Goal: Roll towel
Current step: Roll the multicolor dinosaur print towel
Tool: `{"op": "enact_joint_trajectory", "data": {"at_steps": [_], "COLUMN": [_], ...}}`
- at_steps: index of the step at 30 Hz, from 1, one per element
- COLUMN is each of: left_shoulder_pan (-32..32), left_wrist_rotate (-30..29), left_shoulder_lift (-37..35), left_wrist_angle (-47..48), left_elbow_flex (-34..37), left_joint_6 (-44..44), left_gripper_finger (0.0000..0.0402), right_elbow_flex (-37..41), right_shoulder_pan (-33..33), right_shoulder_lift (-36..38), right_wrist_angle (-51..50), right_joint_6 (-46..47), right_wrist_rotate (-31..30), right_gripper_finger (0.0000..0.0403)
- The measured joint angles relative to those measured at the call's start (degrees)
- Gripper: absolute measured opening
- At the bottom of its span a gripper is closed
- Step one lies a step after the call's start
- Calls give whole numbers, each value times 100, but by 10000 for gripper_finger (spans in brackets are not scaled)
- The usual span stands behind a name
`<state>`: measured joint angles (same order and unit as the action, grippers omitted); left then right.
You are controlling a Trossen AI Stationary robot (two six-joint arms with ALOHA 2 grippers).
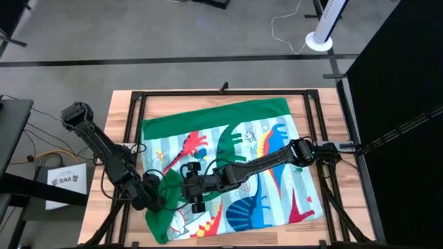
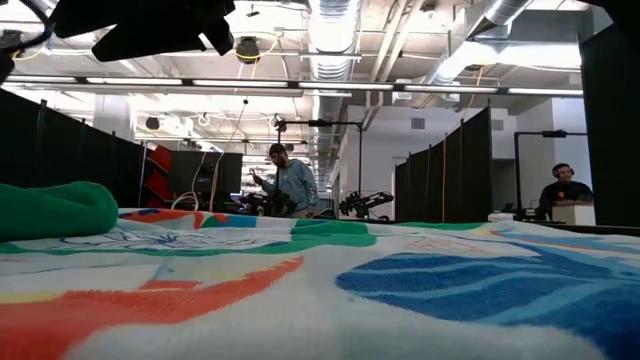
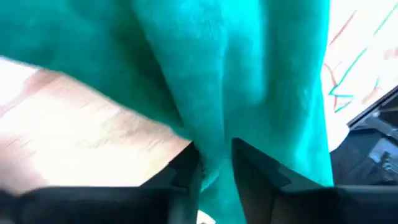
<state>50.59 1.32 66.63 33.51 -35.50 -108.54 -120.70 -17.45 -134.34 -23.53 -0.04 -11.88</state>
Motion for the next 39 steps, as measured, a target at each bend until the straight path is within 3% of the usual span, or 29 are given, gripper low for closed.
{"op": "enact_joint_trajectory", "data": {"at_steps": [8, 16, 29, 39], "left_shoulder_pan": [0, 99, 706, 1105], "left_wrist_rotate": [453, 698, 1421, 1629], "left_shoulder_lift": [0, -7, -22, -36], "left_wrist_angle": [1212, 2405, 5336, 5290], "left_elbow_flex": [-778, -1999, -4122, -4674], "left_joint_6": [378, 547, -265, -931], "left_gripper_finger": [7, 1, 0, 0], "right_elbow_flex": [0, 1, -3, -2], "right_shoulder_pan": [-46, -236, -497, -394], "right_shoulder_lift": [0, -511, -1519, -1819], "right_wrist_angle": [-18, 279, 2588, 3039], "right_joint_6": [-54, -30, 333, 444], "right_wrist_rotate": [2, 354, 555, 508], "right_gripper_finger": [195, 195, 195, 195]}}
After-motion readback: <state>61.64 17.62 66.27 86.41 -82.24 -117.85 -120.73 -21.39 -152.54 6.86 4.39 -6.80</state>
